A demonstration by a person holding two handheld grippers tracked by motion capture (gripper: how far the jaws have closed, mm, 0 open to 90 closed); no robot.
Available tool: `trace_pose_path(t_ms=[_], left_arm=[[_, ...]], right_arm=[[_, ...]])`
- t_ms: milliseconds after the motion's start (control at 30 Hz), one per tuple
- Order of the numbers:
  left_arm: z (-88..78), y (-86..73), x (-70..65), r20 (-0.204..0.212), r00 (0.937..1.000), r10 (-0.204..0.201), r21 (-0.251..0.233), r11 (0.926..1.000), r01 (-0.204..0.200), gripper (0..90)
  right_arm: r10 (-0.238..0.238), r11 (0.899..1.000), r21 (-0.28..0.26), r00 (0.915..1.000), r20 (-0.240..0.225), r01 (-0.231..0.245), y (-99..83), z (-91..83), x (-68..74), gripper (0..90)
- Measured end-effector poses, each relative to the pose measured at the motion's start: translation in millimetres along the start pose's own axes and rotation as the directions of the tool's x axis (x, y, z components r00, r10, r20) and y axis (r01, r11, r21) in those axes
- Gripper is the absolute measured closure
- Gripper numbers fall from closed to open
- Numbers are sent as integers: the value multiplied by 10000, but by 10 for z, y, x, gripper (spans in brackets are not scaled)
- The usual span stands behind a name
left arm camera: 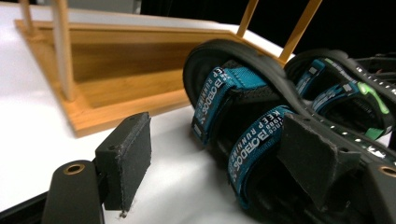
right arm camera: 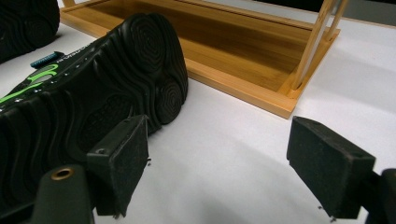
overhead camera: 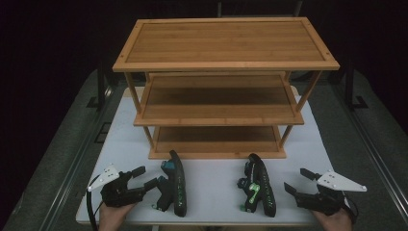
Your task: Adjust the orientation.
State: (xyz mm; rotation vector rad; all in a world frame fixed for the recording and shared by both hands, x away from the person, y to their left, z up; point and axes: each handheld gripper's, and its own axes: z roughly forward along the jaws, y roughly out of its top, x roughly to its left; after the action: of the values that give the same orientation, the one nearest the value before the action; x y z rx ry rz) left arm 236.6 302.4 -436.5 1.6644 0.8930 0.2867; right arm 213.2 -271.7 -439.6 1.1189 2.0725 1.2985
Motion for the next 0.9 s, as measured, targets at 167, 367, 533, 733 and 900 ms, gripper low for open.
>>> trace_pose_path(t_ms=[167, 367, 533, 733, 900], left_arm=[[46, 26, -62, 362, 9993, 92, -184, 9998, -85, 297], [177, 15, -159, 577, 9964, 628, 536, 9964, -659, 306], [360, 30, -251, 1082, 9917, 689, 632, 9951, -760, 331], [512, 42, -345, 863, 9898, 1136, 1085, 9865, -1227, 341], [547, 111, -421, 1171, 9850, 1267, 730, 9881, -1357, 341]], right_arm=[[10, 10000, -14, 10000, 17, -10, 1, -5, 0, 203], [10, 10000, -27, 10000, 28, -9, 0, -10, -3, 203], [16, 10000, -44, 10000, 38, -16, 0, -13, -5, 203], [-10, 10000, -74, 10000, 31, 11, 2, -13, -2, 204], [47, 10000, -59, 10000, 50, -47, -3, -9, -10, 204]])
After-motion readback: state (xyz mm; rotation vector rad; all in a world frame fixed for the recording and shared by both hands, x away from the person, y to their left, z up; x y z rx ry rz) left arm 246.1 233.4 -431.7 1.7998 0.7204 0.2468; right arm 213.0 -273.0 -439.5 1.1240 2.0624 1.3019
